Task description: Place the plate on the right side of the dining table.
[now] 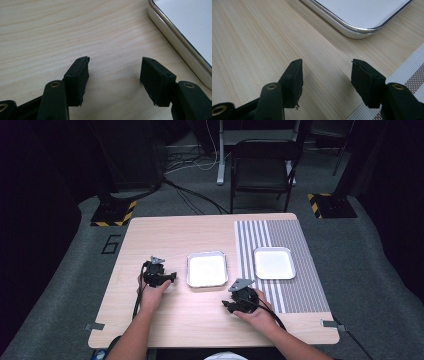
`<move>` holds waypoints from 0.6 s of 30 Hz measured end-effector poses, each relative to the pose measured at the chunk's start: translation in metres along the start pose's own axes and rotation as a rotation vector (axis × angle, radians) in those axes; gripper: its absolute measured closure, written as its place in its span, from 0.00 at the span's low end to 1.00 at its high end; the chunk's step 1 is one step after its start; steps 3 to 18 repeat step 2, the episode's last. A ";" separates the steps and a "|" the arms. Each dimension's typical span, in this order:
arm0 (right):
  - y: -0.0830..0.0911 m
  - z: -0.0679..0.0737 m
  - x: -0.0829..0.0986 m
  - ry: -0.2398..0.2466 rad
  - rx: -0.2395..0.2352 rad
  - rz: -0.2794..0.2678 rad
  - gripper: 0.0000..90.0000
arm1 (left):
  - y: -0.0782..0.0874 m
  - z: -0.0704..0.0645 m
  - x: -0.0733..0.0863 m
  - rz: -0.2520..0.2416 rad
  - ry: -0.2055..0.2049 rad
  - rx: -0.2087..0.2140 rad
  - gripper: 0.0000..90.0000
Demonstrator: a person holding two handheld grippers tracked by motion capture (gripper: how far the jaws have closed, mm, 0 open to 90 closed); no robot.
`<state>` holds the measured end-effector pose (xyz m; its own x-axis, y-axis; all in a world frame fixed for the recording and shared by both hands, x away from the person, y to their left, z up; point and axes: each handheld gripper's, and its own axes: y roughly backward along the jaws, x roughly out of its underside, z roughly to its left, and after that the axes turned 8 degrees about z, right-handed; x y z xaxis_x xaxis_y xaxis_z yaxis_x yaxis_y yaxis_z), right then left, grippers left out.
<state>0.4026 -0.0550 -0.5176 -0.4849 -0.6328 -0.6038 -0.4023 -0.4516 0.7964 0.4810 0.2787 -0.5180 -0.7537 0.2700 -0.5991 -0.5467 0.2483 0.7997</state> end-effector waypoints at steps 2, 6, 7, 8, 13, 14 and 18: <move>-0.001 0.000 0.000 -0.002 -0.001 -0.005 0.47 | 0.000 0.000 0.000 -0.002 -0.005 -0.007 0.43; -0.001 0.000 0.000 -0.002 -0.001 -0.005 0.47 | 0.000 0.000 0.000 -0.002 -0.005 -0.007 0.43; -0.001 0.000 0.000 -0.002 -0.001 -0.005 0.47 | 0.000 0.000 0.000 -0.002 -0.005 -0.007 0.43; -0.001 0.000 0.000 -0.002 -0.001 -0.005 0.47 | 0.000 0.000 0.000 -0.002 -0.005 -0.007 0.43; -0.001 0.000 0.000 -0.002 -0.001 -0.005 0.47 | 0.000 0.000 0.000 -0.002 -0.005 -0.007 0.43; -0.001 0.000 0.000 -0.002 -0.001 -0.005 0.47 | 0.000 0.000 0.000 -0.002 -0.005 -0.007 0.43; -0.001 0.000 0.000 -0.002 -0.001 -0.005 0.47 | 0.000 0.000 0.000 -0.002 -0.005 -0.007 0.43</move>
